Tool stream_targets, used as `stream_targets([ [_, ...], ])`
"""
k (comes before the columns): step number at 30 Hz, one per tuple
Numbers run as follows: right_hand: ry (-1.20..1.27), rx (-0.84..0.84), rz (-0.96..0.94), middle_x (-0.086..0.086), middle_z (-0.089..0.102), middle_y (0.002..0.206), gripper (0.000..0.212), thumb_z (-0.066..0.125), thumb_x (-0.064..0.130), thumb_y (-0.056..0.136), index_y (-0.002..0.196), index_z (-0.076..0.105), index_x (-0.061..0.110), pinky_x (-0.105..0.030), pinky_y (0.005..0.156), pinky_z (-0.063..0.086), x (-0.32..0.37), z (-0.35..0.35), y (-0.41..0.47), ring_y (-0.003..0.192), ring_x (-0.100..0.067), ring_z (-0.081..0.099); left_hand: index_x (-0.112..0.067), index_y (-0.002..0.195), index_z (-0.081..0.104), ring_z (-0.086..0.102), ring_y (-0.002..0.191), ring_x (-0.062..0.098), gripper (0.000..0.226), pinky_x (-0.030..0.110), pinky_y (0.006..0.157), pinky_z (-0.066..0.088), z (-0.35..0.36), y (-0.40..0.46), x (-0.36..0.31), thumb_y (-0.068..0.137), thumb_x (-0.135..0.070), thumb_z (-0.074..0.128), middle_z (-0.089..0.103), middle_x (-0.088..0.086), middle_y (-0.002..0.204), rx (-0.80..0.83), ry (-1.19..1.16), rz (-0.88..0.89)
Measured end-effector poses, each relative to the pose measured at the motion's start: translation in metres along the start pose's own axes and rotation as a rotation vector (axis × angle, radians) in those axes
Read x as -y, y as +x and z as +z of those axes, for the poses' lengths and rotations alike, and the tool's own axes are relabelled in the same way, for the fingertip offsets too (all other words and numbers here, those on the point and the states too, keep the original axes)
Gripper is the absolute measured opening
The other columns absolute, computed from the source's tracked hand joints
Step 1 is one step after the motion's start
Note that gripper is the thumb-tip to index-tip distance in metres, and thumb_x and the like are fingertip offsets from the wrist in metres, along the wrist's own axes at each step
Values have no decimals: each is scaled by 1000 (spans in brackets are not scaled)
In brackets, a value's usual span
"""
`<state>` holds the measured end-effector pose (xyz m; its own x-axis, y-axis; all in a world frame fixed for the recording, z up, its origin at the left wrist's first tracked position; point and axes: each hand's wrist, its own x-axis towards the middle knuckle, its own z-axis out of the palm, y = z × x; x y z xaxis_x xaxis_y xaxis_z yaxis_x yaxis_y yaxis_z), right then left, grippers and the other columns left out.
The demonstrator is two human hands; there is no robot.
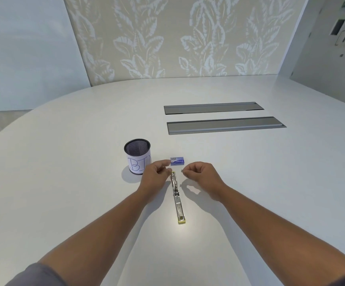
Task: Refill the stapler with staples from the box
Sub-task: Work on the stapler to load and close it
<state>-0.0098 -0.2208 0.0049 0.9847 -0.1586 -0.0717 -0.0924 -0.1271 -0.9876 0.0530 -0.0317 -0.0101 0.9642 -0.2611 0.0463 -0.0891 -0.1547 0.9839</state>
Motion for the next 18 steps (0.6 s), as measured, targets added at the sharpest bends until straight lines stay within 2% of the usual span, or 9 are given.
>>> stream_targets([
  [2,107,-2,14,1,76,82,2,76,14,88,87,78,14,-17,63,49,4,5,1,66,-6,61,-19,110,74,65,86,17,21,27,83,58,0,-1,-3,94,-7,69,73,15,97,33,-77,-11],
  [4,146,-1,32,1,77,85,3,76,20,89,87,79,19,-20,67,47,6,10,1,67,-3,60,-18,106,77,66,84,17,18,22,77,57,0,-1,-6,92,-7,72,76,15,98,53,-132,-27],
  [7,203,-3,39,0,78,88,6,74,22,91,88,80,19,-25,71,45,5,16,2,67,-3,60,-15,103,79,69,90,17,17,30,89,55,1,-1,-9,91,-5,73,79,13,100,88,-150,-23],
  [10,220,3,24,1,77,86,7,75,25,92,90,79,19,-20,68,46,5,19,0,68,-4,60,-9,103,79,74,100,20,15,29,96,55,2,-2,-9,91,-4,72,80,8,97,140,-171,4],
  [18,174,-1,-16,2,76,84,8,71,21,96,92,76,16,-15,66,50,4,27,1,71,-8,61,-7,103,79,74,97,24,15,34,89,59,5,-3,-6,88,-5,75,79,14,101,172,-333,-32],
])
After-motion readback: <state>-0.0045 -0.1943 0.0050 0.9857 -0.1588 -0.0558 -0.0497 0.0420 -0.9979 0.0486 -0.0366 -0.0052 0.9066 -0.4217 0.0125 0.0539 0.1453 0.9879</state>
